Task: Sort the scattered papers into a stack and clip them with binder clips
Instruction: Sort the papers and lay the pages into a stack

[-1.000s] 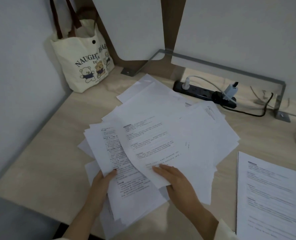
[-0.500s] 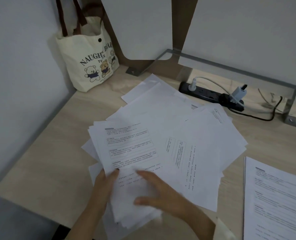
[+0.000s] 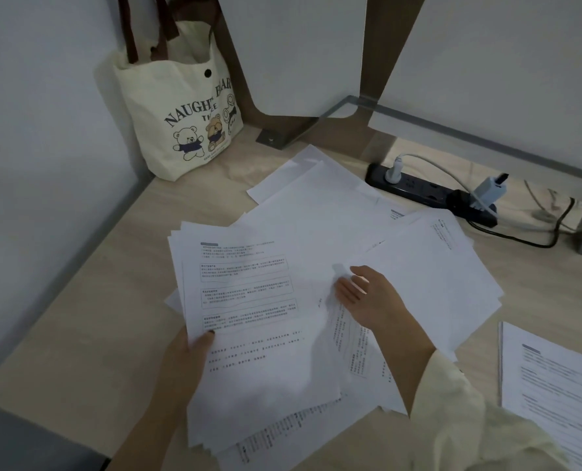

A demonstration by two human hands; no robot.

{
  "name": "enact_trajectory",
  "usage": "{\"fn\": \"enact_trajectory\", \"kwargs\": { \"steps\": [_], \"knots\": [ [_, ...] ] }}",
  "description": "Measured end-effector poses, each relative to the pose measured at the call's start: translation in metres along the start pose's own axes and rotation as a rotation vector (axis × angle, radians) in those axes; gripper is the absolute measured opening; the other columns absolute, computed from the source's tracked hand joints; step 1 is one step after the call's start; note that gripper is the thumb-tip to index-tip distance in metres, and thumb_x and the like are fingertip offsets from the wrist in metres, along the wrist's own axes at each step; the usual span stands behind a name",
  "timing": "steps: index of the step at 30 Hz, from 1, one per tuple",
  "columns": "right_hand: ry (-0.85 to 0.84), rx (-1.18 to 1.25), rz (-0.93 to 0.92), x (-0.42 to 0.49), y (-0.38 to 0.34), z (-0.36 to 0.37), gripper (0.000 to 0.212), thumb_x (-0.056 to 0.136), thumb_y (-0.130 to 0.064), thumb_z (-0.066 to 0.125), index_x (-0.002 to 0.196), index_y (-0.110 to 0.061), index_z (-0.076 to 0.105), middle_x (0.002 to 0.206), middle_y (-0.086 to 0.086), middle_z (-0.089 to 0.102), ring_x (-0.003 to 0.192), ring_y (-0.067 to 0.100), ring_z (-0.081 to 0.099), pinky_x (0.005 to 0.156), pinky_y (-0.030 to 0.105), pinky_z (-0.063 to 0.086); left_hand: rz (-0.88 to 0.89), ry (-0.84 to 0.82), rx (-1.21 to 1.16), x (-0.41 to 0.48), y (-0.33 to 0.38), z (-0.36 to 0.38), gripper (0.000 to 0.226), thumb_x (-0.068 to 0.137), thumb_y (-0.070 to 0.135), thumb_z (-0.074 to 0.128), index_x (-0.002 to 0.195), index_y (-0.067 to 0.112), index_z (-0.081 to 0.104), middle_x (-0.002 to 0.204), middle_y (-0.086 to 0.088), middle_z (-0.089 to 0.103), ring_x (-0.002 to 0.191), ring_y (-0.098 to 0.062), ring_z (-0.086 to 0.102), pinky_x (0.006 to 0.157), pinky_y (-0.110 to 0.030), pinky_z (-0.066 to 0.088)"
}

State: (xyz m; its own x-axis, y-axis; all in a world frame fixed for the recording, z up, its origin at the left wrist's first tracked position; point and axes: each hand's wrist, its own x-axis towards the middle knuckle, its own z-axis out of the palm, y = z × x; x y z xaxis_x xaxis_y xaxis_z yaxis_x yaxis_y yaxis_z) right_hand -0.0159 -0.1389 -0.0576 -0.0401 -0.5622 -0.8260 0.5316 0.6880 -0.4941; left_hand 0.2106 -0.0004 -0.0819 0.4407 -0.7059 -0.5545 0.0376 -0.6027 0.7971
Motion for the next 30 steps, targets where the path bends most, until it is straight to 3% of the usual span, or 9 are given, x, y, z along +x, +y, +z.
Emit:
{"fn": "enact_trajectory", "kwargs": {
  "steps": [3, 8, 9, 13, 16, 20, 24, 27, 30],
  "knots": [
    [0.023, -0.067, -0.020, 0.005, 0.003, 0.009, 0.014, 0.087, -0.008, 0.056, 0.076, -0.010, 0.048, 0.065, 0.008, 0.040, 0.053, 0.018, 0.042, 0.044, 0.018, 0.047, 0.005, -0.010, 0.026, 0.001, 0.001, -0.001, 0.030, 0.093, 0.012, 0.048, 0.122, 0.012, 0.055, 0.103, -0.005, 0.060, 0.100, -0.028, 0.058, 0.084, -0.033, 0.042],
    [0.033, -0.495, -0.241, 0.011, 0.009, 0.024, 0.034, 0.085, -0.007, 0.060, 0.056, -0.013, 0.044, 0.059, 0.004, 0.043, 0.052, 0.015, 0.039, 0.047, 0.015, 0.038, 0.001, -0.044, 0.022, 0.001, 0.000, -0.004, 0.030, 0.093, 0.013, 0.048, 0.123, 0.012, 0.055, 0.105, -0.005, 0.062, 0.096, -0.025, 0.059, 0.079, -0.031, 0.044],
    [0.037, -0.546, -0.290, 0.012, 0.010, 0.026, 0.033, 0.086, -0.006, 0.058, 0.057, -0.013, 0.043, 0.060, 0.005, 0.045, 0.054, 0.016, 0.041, 0.051, 0.015, 0.041, 0.000, -0.046, 0.018, 0.001, 0.000, -0.004, 0.031, 0.093, 0.013, 0.048, 0.124, 0.012, 0.054, 0.106, -0.006, 0.062, 0.095, -0.024, 0.059, 0.079, -0.031, 0.044],
    [0.148, -0.675, -0.535, 0.002, 0.002, 0.025, 0.018, 0.090, -0.011, 0.051, 0.073, -0.010, 0.047, 0.071, 0.004, 0.050, 0.074, 0.021, 0.053, 0.081, 0.040, 0.049, -0.019, -0.051, -0.002, 0.002, -0.002, -0.004, 0.032, 0.093, 0.013, 0.049, 0.125, 0.011, 0.054, 0.108, -0.007, 0.063, 0.100, -0.027, 0.060, 0.084, -0.034, 0.045],
    [0.314, -0.755, -0.810, -0.024, -0.026, 0.015, 0.007, 0.094, -0.016, 0.044, 0.090, -0.011, 0.048, 0.071, 0.000, 0.049, 0.071, 0.018, 0.049, 0.064, 0.031, 0.041, -0.025, -0.059, -0.056, -0.001, 0.000, -0.003, 0.029, 0.092, 0.011, 0.051, 0.121, 0.013, 0.055, 0.105, -0.005, 0.063, 0.098, -0.025, 0.060, 0.087, -0.034, 0.044],
    [0.390, -0.860, -1.153, -0.068, -0.062, 0.001, 0.018, 0.097, -0.018, 0.039, 0.107, -0.012, 0.052, 0.077, 0.003, 0.058, 0.058, 0.012, 0.048, 0.054, 0.027, 0.036, -0.085, -0.109, -0.171, -0.009, 0.003, 0.006, 0.028, 0.090, 0.015, 0.056, 0.118, 0.018, 0.058, 0.108, -0.004, 0.066, 0.099, -0.025, 0.062, 0.092, -0.042, 0.047],
    [0.409, -1.268, -1.482, -0.101, -0.057, -0.004, 0.020, 0.095, -0.016, 0.043, 0.105, -0.013, 0.061, 0.061, 0.000, 0.053, 0.045, 0.007, 0.037, 0.043, 0.018, 0.026, -0.116, -0.184, -0.336, -0.018, 0.011, 0.022, 0.029, 0.090, 0.012, 0.054, 0.119, 0.017, 0.057, 0.110, -0.004, 0.066, 0.102, -0.024, 0.062, 0.098, -0.046, 0.044],
    [0.254, -1.595, -1.548, -0.104, -0.018, -0.008, 0.016, 0.076, -0.010, 0.063, 0.090, -0.016, 0.069, 0.046, -0.006, 0.052, 0.036, 0.007, 0.037, 0.034, 0.012, 0.017, -0.129, -0.277, -0.408, -0.026, 0.015, 0.034, 0.029, 0.092, 0.013, 0.050, 0.120, 0.018, 0.057, 0.113, -0.001, 0.067, 0.105, -0.022, 0.062, 0.094, -0.043, 0.046],
    [0.126, -1.828, -1.455, -0.084, 0.036, -0.017, 0.030, 0.048, -0.011, 0.084, 0.072, -0.023, 0.069, 0.039, -0.007, 0.053, 0.029, 0.005, 0.046, 0.028, 0.014, 0.024, -0.139, -0.298, -0.432, -0.028, 0.006, 0.040, 0.029, 0.093, 0.019, 0.049, 0.121, 0.021, 0.057, 0.117, -0.003, 0.067, 0.106, -0.023, 0.064, 0.088, -0.041, 0.049]
  ]
}}
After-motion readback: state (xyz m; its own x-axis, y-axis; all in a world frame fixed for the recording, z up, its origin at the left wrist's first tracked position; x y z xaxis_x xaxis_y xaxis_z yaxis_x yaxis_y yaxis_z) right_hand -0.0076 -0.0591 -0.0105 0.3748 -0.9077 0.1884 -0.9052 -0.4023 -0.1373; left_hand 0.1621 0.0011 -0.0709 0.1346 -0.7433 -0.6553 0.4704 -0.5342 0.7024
